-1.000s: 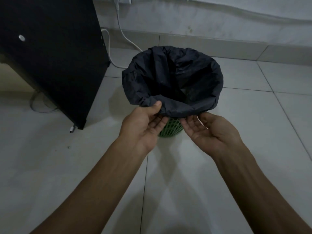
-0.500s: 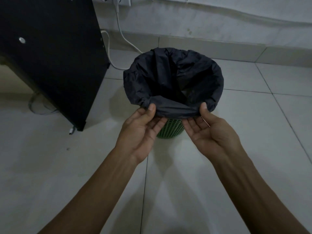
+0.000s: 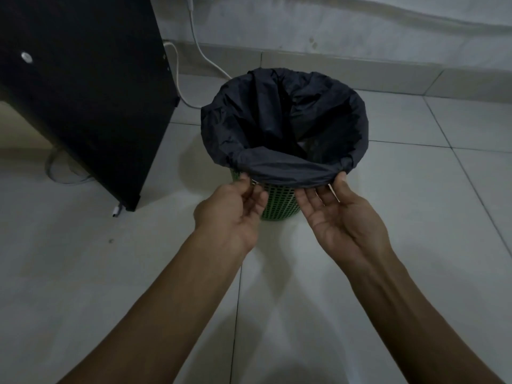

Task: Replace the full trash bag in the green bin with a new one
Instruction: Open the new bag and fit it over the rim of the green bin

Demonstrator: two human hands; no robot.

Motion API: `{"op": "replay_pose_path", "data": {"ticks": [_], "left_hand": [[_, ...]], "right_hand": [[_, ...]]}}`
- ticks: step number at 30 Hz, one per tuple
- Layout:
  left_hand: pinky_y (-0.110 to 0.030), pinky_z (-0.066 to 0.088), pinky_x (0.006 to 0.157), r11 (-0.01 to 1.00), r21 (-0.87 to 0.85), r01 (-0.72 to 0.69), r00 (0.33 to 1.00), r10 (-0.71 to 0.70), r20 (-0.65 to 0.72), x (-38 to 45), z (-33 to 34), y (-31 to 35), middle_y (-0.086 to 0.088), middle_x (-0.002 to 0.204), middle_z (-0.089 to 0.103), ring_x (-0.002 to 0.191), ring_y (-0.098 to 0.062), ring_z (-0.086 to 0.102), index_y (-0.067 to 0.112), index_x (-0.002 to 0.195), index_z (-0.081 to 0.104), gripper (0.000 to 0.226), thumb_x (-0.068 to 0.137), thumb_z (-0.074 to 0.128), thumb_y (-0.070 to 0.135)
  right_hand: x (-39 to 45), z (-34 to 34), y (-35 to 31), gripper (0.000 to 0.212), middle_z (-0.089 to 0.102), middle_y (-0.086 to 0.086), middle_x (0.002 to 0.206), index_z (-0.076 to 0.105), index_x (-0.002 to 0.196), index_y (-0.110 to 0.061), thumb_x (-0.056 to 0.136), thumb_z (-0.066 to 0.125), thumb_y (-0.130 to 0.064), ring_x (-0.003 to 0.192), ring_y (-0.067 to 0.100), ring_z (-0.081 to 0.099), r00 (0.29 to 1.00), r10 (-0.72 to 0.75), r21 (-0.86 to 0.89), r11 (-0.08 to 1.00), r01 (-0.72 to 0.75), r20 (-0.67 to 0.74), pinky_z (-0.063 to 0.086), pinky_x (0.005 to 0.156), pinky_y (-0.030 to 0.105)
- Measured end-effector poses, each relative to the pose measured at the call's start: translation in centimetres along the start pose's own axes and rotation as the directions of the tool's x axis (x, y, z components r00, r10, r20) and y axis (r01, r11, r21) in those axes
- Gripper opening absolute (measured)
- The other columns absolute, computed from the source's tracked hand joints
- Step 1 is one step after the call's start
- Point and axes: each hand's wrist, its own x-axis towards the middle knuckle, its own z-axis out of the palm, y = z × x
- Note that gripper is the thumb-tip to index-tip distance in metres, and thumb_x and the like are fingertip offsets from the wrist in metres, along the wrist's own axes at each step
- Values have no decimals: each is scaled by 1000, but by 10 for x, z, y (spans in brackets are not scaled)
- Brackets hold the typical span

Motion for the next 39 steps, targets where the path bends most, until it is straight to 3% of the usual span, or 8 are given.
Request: {"op": "replay_pose_path", "data": {"ticks": [3,7,12,19,24,30,33,39], "left_hand": [[-27,60,64,987,93,-133,990,136,-24,-7,5,2,-14,81,63,68,-19,61,-4,91,63,8,89,56,-2],[-31,57,75,967,235,-99,994,108,-28,-6,13,10,-7,86,68,78,-18,65,7,95,66,24,85,70,28],[-33,53,88,992,117,-46,997,38,69,5,13,11,-9,94,67,89,-19,64,7,104,62,19,90,64,19],[-32,60,75,987,44,-158,968,146,206,8,-2,6,-14,111,69,87,-20,70,5,109,61,20,91,61,12],[-36,60,75,971,78,-228,952,205,227,4,-1,5,-16,113,69,96,-25,70,5,100,62,10,91,59,7],[-37,60,74,962,88,-258,946,233,224,5,-2,3,-19,112,69,98,-29,70,2,88,59,4,90,60,5],[-37,60,76,960,92,-264,943,237,233,4,-3,1,-19,112,69,98,-29,70,0,93,60,6,90,60,6],[-37,56,88,983,-8,-185,950,181,255,7,-8,2,-18,120,66,108,-26,66,-3,115,60,29,91,59,13]], "right_hand": [[0,0,0,28,72,12,103,60,117,-5,101,43,-22,88,23,73,1000,-15,0,1000,15,3,57,82,42],[-1,0,2,27,73,10,97,60,115,-7,102,40,-20,85,22,73,999,-19,-3,1000,19,30,56,84,42],[-1,1,1,28,73,10,94,59,120,-5,101,43,-19,85,24,73,999,41,31,999,-41,2,56,86,44],[-1,8,-14,16,64,10,93,65,101,-4,90,65,-15,91,22,66,964,107,-122,983,-140,-244,58,78,40],[-3,13,-23,13,66,16,102,64,103,2,93,59,-4,96,26,65,941,79,-162,977,-139,-330,57,77,41],[-13,20,-31,23,72,13,92,67,98,-3,89,63,-24,90,25,70,954,11,-241,967,-87,-300,58,82,41],[-9,23,-24,13,73,8,74,65,91,-6,85,70,-16,73,18,71,951,-44,-273,961,-43,-306,61,70,34],[-4,24,-19,8,72,9,68,61,87,-2,92,60,-9,69,18,70,982,14,-121,992,-38,-189,59,73,35]]}}
